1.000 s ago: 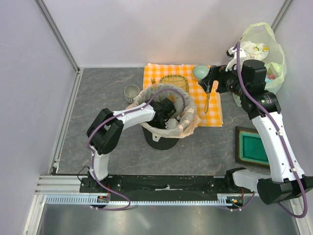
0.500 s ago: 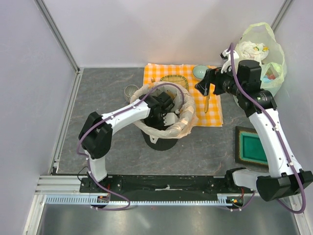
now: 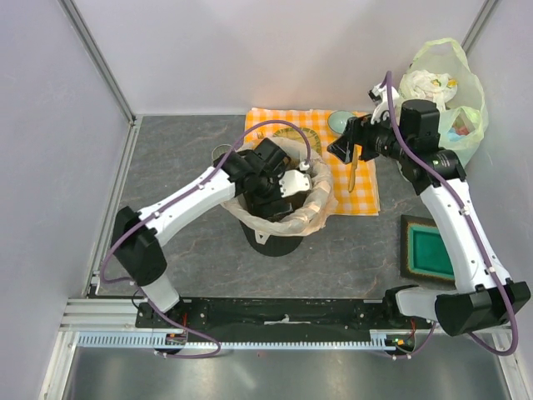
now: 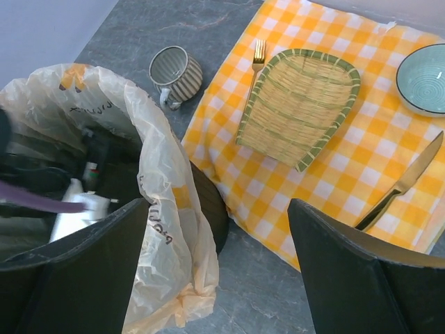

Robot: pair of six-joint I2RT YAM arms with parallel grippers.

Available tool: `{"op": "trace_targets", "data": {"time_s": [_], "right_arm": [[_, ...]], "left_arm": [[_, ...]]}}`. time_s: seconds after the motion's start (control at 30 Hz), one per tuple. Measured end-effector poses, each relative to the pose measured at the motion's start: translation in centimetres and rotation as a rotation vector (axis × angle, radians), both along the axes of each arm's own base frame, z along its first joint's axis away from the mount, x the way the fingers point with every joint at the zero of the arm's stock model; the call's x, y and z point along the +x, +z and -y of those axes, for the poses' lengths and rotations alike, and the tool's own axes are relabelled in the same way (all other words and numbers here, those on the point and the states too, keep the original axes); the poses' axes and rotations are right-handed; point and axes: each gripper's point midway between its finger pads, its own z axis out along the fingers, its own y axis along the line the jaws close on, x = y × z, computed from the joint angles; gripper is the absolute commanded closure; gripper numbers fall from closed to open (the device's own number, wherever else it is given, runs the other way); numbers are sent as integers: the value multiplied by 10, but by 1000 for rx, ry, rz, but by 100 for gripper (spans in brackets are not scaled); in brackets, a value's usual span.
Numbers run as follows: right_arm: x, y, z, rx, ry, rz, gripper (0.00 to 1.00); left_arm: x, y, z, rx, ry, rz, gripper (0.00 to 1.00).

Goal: Put the trash bags into the trash bin

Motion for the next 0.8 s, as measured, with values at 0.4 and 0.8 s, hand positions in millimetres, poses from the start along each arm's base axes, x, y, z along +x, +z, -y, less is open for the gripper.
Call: {"op": "trace_targets", "data": {"time_s": [0.4, 0.8], "right_arm": [[10, -30, -39, -26, 129, -48, 14], [2, -28, -75, -106, 270, 11, 18]], "left_arm": [[-15, 142, -13, -454, 78, 198, 23], [-102, 224, -97, -897, 205, 314, 78]]}}
